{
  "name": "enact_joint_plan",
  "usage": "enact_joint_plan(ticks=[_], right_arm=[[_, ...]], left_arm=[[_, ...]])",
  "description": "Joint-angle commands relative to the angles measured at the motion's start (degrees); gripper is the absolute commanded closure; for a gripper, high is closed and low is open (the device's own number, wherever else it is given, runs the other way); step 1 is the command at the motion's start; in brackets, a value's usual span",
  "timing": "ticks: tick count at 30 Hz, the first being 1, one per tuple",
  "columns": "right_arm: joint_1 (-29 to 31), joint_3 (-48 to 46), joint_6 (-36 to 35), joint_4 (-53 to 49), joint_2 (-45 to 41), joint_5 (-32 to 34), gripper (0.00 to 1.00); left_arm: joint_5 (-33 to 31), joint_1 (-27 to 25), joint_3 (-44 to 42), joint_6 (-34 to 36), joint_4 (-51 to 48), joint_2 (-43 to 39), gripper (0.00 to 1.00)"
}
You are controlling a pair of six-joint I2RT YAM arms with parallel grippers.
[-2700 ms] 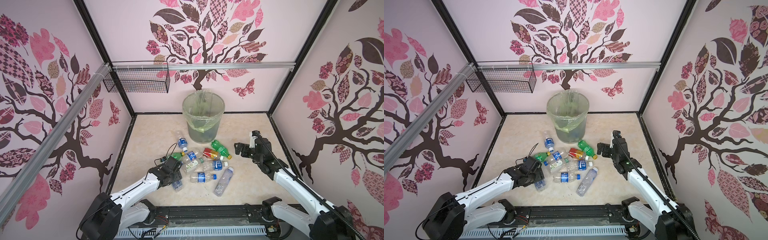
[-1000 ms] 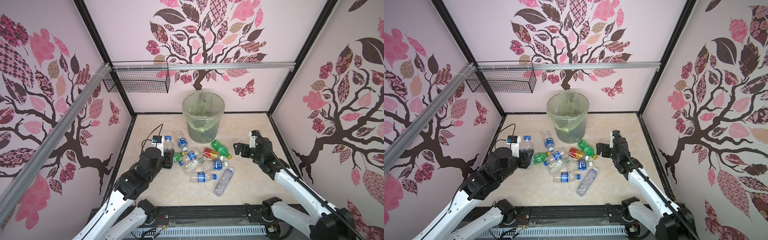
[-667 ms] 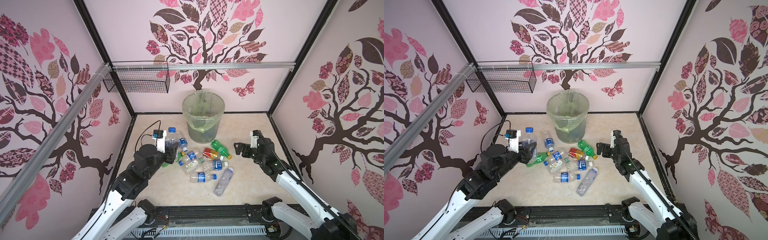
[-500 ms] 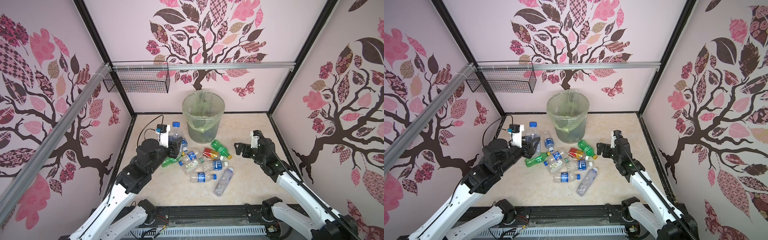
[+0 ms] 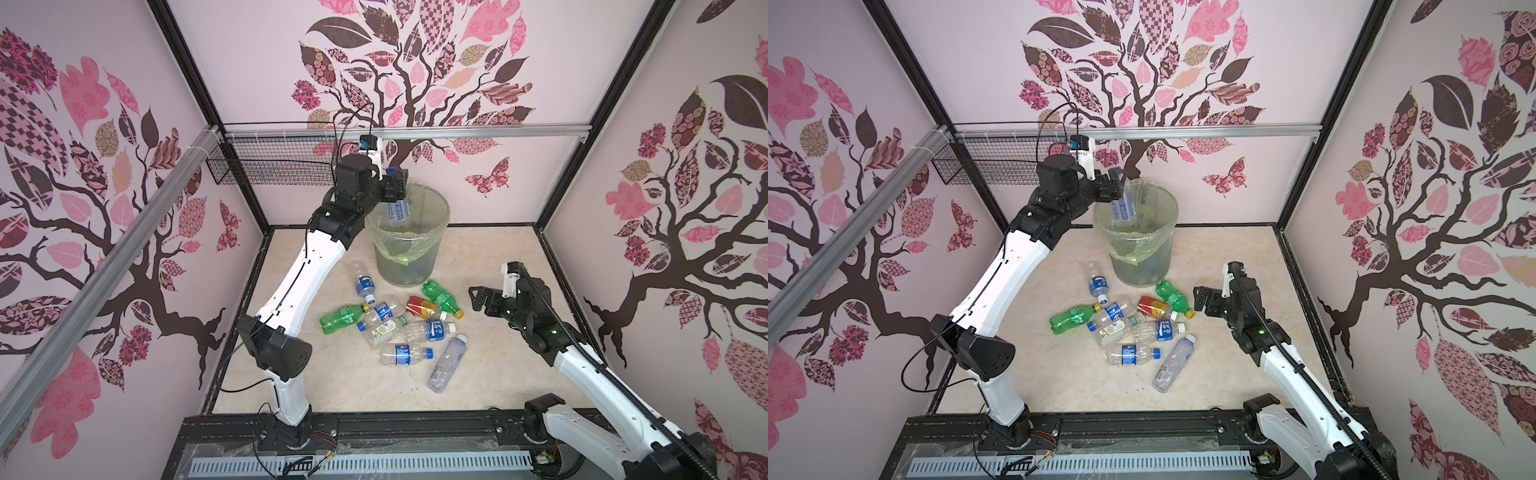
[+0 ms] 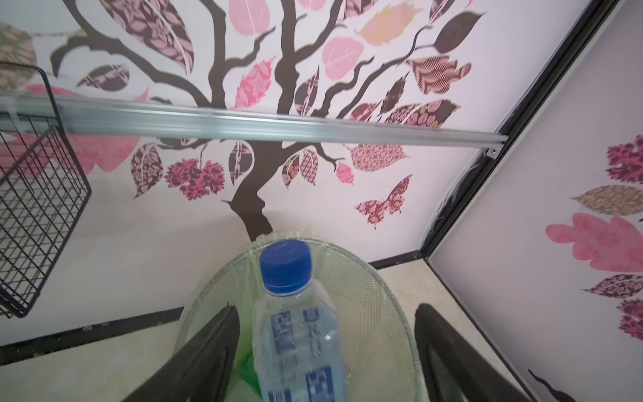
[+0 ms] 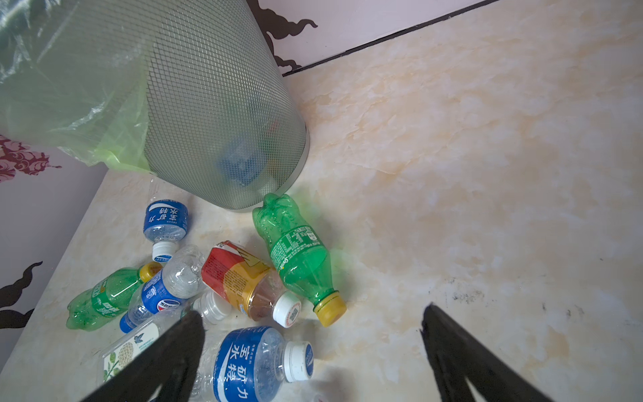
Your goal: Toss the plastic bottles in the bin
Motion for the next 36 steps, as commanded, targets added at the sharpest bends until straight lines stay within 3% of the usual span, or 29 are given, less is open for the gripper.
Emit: enact_joint_plan(ticks=[1, 6, 18, 27, 36], right_arm=[[0.0, 0.2, -0.8, -0.9, -0.3, -2.1, 0.00], [0.0, 0.9, -1.3, 3.3, 5.4, -11.5, 0.00], [0.1, 7.3, -6.7, 0.6, 20.3, -13.1, 0.02], [0.4, 14.6, -10.1, 0.5, 31.5, -14.5, 0.10], [2.1, 21.8, -9.9, 1.9, 43.3, -15.0, 0.13]], left_arm=[[1.3, -0.3, -4.1, -0.5, -4.4, -6.1, 0.14], [-1.4, 0.0, -27.1, 1.1, 1.2, -23.0, 0.04], [-11.6, 0.6, -58.6, 1.6, -7.5, -54.1, 0.02], [-13.5, 0.6, -71.6, -1.1, -10.1, -66.3, 0.02], [-9.9, 0.6, -73.6, -3.6, -10.2, -67.7, 0.04]])
